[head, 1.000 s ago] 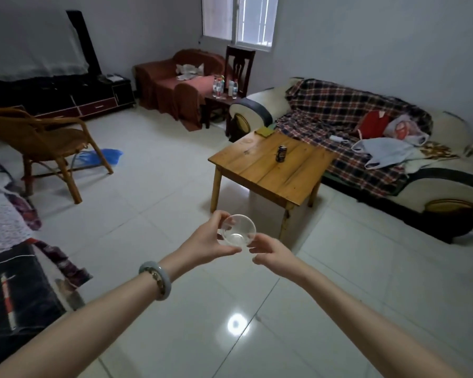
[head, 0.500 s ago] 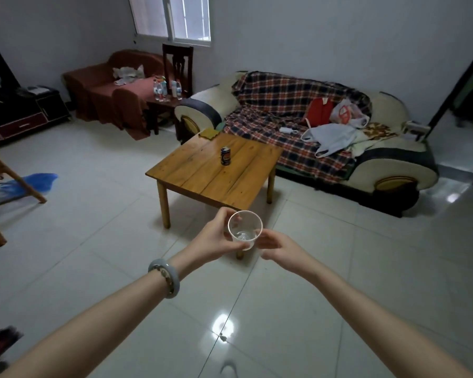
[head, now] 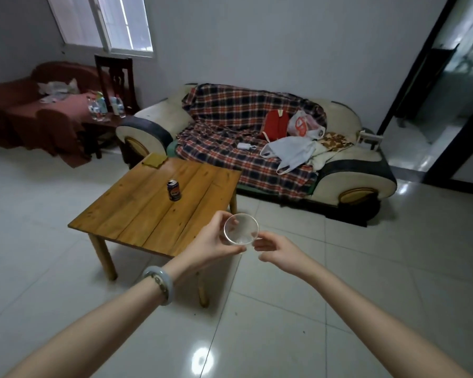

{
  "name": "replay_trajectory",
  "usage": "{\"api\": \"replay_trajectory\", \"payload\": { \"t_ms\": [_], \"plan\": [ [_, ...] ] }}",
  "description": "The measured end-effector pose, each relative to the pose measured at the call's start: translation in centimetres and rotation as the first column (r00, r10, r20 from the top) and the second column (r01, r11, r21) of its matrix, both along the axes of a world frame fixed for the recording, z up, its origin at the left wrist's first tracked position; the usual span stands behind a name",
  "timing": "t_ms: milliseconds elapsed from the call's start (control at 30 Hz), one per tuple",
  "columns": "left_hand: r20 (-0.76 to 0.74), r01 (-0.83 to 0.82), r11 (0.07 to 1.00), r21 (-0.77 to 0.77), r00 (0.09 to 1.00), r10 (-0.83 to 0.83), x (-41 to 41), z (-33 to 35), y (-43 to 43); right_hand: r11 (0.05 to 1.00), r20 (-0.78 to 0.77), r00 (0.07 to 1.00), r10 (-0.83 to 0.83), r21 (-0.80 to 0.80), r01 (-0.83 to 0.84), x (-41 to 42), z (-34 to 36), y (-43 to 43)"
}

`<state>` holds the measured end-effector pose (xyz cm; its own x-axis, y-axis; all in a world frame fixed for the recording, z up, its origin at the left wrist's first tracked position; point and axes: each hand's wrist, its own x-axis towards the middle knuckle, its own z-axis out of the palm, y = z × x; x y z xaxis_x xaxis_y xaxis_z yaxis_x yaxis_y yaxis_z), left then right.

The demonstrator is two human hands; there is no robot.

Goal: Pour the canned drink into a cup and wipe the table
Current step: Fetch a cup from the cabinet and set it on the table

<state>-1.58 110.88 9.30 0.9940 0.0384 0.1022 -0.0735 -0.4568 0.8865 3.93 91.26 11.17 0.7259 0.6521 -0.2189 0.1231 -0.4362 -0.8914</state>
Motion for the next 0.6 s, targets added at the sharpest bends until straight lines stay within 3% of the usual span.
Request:
{"api": "replay_trajectory", "payload": {
  "t_ms": [267, 600],
  "plan": [
    [-0.036, 0.011, 1.0, -0.007, 0.999, -0.011, 12.3, -1.0, 1.3, 0.999, -0.05, 0.998, -0.049, -0.005, 0.048, 12.1, -1.4, 1.4],
    [-0.055, -0.186, 0.983, -0.006, 0.981, 0.185, 29.4, -2.7, 2.7, 0.992, -0.152, 0.981, 0.12, -0.022, -0.125, 32.9, -3.4, 4.5]
  ]
}}
